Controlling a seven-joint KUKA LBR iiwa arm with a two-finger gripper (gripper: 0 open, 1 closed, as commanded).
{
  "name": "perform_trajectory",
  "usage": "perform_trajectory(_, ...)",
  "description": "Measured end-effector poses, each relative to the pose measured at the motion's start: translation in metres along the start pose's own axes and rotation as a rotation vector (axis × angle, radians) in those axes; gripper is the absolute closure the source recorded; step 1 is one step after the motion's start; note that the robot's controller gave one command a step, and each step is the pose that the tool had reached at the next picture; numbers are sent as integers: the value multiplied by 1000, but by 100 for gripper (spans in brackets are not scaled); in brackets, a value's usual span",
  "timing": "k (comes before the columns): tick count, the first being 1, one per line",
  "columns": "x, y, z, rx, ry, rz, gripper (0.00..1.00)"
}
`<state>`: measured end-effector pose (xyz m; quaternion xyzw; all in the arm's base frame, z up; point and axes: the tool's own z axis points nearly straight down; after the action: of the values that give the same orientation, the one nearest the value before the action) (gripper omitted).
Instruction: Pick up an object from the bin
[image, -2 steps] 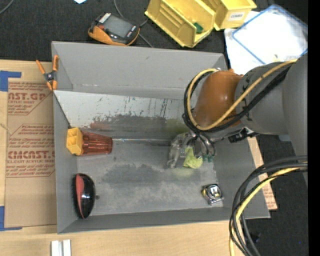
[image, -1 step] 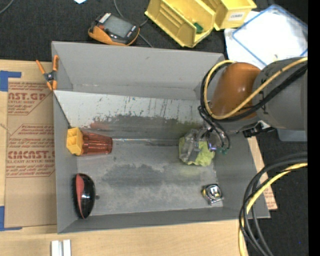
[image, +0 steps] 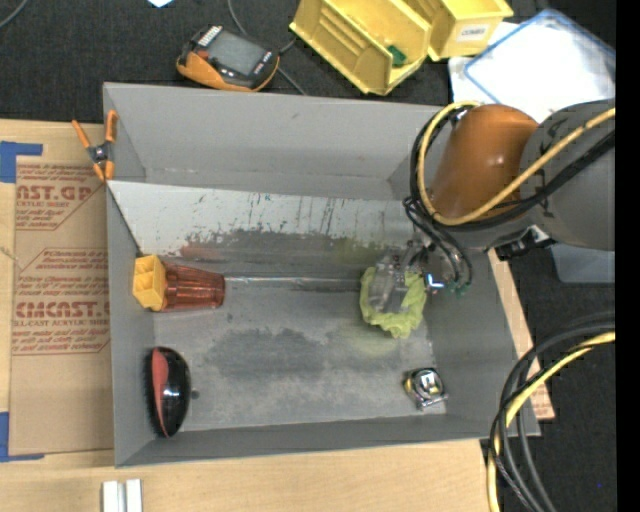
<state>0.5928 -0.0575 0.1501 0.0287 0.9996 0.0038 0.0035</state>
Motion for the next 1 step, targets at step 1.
perform_trajectory(1,31,-80,64,-12,9,139,100)
